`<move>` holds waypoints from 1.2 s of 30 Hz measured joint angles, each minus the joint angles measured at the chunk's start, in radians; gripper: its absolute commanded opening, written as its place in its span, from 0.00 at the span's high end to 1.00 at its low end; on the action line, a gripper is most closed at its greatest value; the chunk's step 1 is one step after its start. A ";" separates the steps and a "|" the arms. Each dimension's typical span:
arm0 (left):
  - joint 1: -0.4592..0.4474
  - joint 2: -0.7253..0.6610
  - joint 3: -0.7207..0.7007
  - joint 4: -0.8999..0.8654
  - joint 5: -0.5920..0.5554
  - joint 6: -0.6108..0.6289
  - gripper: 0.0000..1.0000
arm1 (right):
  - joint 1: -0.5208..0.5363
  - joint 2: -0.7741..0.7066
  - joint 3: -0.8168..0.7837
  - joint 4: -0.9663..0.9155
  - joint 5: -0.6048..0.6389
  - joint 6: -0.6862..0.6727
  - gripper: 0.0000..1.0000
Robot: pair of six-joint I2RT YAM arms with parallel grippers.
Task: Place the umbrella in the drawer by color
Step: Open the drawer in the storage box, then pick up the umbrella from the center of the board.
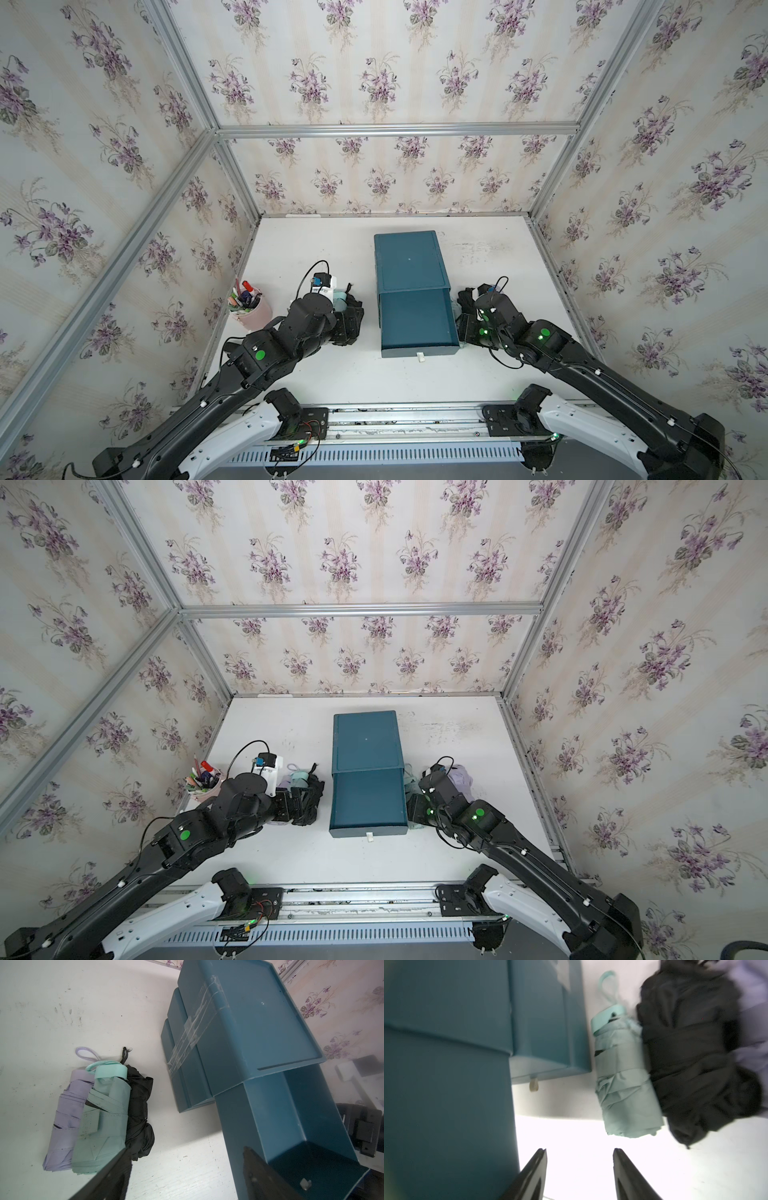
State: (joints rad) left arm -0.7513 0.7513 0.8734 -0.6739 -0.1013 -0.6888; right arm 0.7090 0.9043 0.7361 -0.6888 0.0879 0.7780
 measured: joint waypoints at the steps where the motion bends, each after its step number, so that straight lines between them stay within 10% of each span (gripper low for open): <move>1: 0.000 -0.001 0.012 -0.004 0.000 0.001 0.17 | -0.019 0.018 0.012 -0.018 0.036 0.000 0.37; 15: 0.000 -0.032 0.037 -0.042 0.019 0.001 0.17 | -0.306 0.263 -0.062 0.100 0.056 -0.101 0.34; 31: 0.000 -0.013 -0.002 -0.017 0.056 -0.007 0.17 | -0.312 0.308 -0.130 0.254 0.036 -0.126 1.00; 36: -0.001 -0.010 0.005 -0.018 0.061 -0.019 0.14 | -0.312 0.273 -0.115 0.199 0.039 -0.127 1.00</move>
State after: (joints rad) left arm -0.7521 0.7418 0.8787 -0.6914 -0.0406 -0.7074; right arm 0.3973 1.1774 0.6209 -0.4896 0.1272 0.6510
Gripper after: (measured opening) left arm 0.844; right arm 0.088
